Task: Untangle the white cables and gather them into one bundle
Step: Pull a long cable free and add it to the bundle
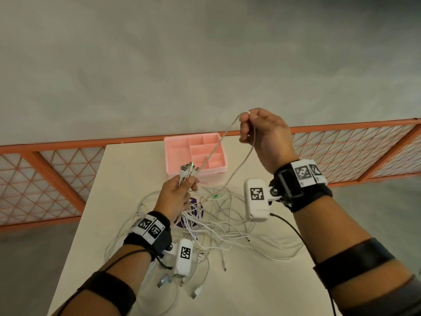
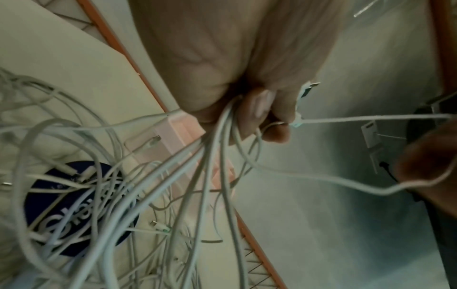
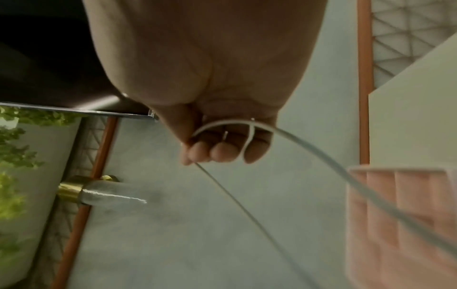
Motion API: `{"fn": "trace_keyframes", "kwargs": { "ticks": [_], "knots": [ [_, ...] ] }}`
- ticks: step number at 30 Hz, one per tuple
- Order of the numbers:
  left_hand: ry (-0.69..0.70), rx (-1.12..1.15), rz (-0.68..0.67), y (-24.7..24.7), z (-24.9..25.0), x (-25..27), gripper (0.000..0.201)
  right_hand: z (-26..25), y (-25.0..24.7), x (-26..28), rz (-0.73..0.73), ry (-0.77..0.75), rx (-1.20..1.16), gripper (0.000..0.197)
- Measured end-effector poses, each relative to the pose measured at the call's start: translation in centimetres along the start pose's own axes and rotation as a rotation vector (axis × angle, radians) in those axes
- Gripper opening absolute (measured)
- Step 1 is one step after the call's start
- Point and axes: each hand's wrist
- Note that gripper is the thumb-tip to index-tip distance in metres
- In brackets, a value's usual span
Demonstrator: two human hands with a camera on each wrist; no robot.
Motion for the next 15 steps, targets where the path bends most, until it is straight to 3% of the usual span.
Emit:
{"fn": "trace_keyframes", "kwargs": {
  "ticks": [2, 4, 6, 7, 9, 11, 13, 15],
  "knots": [
    [-0.010, -0.003, 0.059, -0.5, -0.2, -0.2, 0.018, 1.2, -1.4, -0.3, 0.071, 0.073, 0.312, 0.027],
    [-0.014, -0.025, 0.094, -0.6, -0.4, -0.4, 0.019, 2.9, -3.1, -0.4, 0.071, 0.198, 0.825, 0.024],
    [-0.006, -0.075, 0.098, -0.4, -0.5, -0.6, 0.019, 4.2, -3.7, 0.4, -0.045, 0.364, 1.287, 0.045],
    [0.002, -0.108, 0.094, -0.2, -0.5, -0.6, 0.019, 4.6, -3.3, 1.1, -0.102, 0.364, 1.409, 0.058],
    [0.020, -0.189, 0.071, 0.4, -0.5, -0.8, 0.020, 5.2, -1.5, 2.7, -0.214, 0.185, 1.493, 0.074],
    [0.045, -0.276, 0.035, 1.1, -0.4, -0.8, 0.021, 6.1, -0.1, 3.5, -0.412, 0.051, 1.492, 0.072],
    [0.064, -0.314, 0.013, 1.7, -0.2, -0.8, 0.021, 7.1, 0.8, 3.8, -0.596, 0.130, 1.443, 0.048],
    [0.064, -0.274, 0.019, 1.9, 0.0, -0.8, 0.021, 7.6, 1.2, 3.9, -0.628, 0.227, 1.313, 0.029]
  ]
}}
Point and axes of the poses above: each hand's wrist, its own x-axis away from the middle knuckle, its own y-axis out of the palm, z = x × y, and after that the axes turned 5 degrees about -y, right-handed
